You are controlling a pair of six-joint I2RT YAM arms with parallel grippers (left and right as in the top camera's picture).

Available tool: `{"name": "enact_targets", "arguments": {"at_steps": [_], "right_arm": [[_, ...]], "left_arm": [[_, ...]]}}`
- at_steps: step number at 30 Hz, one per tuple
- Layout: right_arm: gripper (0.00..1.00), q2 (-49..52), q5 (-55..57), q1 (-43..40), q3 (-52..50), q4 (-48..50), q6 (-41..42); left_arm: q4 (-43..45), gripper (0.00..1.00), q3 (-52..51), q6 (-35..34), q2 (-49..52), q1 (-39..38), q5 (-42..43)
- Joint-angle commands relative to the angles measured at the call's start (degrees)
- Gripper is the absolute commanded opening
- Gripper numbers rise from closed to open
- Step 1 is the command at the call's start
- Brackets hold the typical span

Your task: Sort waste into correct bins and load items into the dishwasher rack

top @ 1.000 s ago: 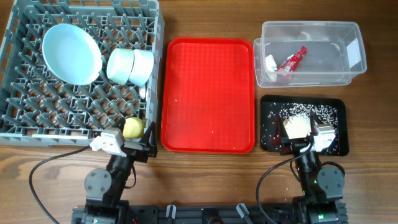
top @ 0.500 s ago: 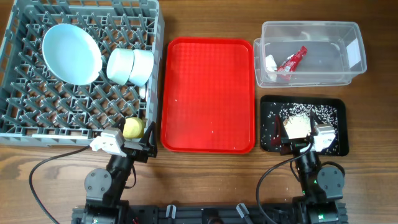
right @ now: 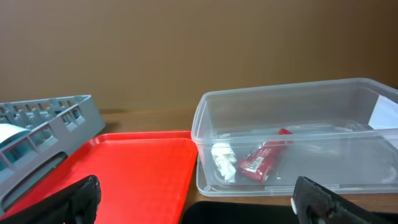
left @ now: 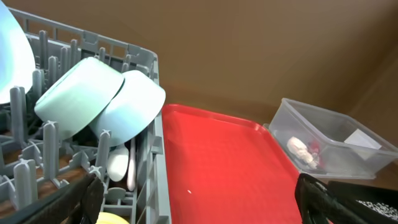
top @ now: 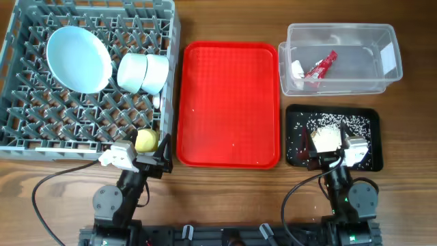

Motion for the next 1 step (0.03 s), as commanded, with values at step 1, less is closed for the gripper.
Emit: {"name": "enact_targets", "arguments": {"at_steps": [1], "right_arm": [[1.00,-0.3,-0.9,-0.2,-0.1,0.2,0.4]], "left_arm": [[0.2,1.00,-0.6,-0.3,-0.5,-0.3,0.7]]}}
